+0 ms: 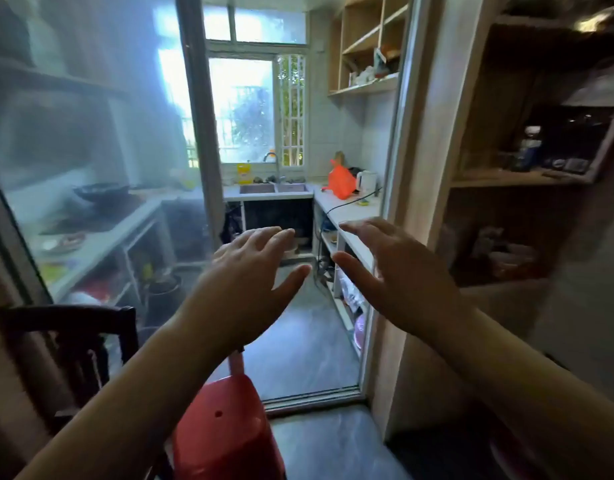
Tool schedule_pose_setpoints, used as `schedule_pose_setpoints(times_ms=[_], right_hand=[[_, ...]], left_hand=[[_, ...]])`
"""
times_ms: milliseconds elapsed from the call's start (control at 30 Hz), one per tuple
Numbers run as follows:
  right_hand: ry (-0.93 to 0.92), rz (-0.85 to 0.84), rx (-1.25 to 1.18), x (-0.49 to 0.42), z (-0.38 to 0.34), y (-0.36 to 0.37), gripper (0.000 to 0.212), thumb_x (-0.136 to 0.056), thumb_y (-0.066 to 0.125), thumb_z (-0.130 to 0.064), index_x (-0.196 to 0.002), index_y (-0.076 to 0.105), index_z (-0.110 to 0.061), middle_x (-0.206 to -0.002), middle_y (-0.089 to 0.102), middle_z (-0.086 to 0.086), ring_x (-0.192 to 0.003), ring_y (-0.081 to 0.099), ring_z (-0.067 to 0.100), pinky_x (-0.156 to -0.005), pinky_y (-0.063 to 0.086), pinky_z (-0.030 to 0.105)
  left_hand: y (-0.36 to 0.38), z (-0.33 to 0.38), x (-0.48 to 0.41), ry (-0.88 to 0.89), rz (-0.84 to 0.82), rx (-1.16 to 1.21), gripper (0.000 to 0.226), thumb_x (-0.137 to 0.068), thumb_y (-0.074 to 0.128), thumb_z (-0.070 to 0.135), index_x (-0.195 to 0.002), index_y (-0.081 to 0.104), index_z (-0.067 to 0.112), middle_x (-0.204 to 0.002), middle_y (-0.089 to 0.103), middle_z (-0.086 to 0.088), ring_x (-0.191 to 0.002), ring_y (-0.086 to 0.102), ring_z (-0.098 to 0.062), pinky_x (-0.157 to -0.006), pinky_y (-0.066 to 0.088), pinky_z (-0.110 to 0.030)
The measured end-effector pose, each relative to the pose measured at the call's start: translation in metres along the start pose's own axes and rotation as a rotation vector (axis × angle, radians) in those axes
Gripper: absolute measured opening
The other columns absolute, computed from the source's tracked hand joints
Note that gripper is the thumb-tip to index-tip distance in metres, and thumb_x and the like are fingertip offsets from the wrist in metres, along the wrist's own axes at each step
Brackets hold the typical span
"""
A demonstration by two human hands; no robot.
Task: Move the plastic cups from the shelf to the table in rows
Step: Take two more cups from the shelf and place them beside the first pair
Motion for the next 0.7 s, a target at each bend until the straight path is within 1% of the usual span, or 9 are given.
schedule_pose_setpoints(times_ms=[100,233,400,433,533,700], right_hand=[[0.066,0.014,0.088,0.02,0.045,-0.038,0.051,-0.089,0.043,-0.051,-0.125,0.052,-0.016,-0.126,0.057,0.001,-0.114,0.051,0.015,-0.083,0.035,0.021],[0.174,0.049,0.178,0.042,0.099,-0.073,0.06,-0.088,0.034,-0.06,-0.129,0.048,-0.018,-0.129,0.054,-0.001,-0.116,0.048,0.013,-0.086,0.037,0.024],[0.279,0.101,0.219,0.049,0.158,-0.099,0.061,-0.087,0.032,-0.06,-0.129,0.048,-0.019,-0.129,0.054,-0.003,-0.115,0.049,0.011,-0.089,0.044,0.032],[0.294,0.107,0.228,0.047,0.169,-0.1,0.06,-0.087,0.032,-0.06,-0.129,0.048,-0.021,-0.13,0.054,-0.004,-0.116,0.048,0.01,-0.089,0.044,0.032],[0.327,0.118,0.258,0.035,0.205,-0.097,0.058,-0.087,0.033,-0.059,-0.13,0.047,-0.023,-0.131,0.053,-0.006,-0.117,0.047,0.007,-0.088,0.039,0.025],[0.319,0.108,0.307,-0.01,0.265,-0.09,0.056,-0.089,0.032,-0.059,-0.131,0.045,-0.025,-0.132,0.051,-0.008,-0.117,0.045,0.004,-0.083,0.034,0.02]], left_hand=[[0.021,0.05,-0.033,0.112,0.003,0.05,0.073,-0.081,0.02,0.064,-0.135,0.039,0.02,-0.139,0.048,-0.004,-0.128,0.04,-0.023,-0.104,0.033,-0.044],[0.046,0.106,-0.075,0.247,0.0,0.107,0.067,-0.084,0.025,0.061,-0.136,0.037,0.02,-0.139,0.048,-0.002,-0.128,0.04,-0.021,-0.104,0.032,-0.043],[0.075,0.154,-0.124,0.376,0.014,0.19,0.062,-0.086,0.027,0.058,-0.135,0.038,0.021,-0.139,0.047,0.0,-0.129,0.038,-0.019,-0.104,0.03,-0.039],[0.08,0.159,-0.133,0.39,0.018,0.207,0.061,-0.086,0.029,0.057,-0.135,0.039,0.021,-0.139,0.047,0.0,-0.129,0.038,-0.019,-0.104,0.03,-0.039],[0.103,0.172,-0.17,0.419,0.014,0.25,0.06,-0.087,0.033,0.055,-0.135,0.039,0.021,-0.139,0.047,0.001,-0.129,0.037,-0.017,-0.104,0.03,-0.038],[0.138,0.173,-0.24,0.434,0.037,0.253,0.059,-0.088,0.034,0.055,-0.137,0.036,0.022,-0.141,0.044,0.003,-0.13,0.035,-0.015,-0.105,0.027,-0.034]])
Point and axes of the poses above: each hand's wrist, its own x-axis away from the middle knuckle, its own y-axis out of the palm, z = x × y, the point moved 2 cm from there along -x, towards the middle knuckle
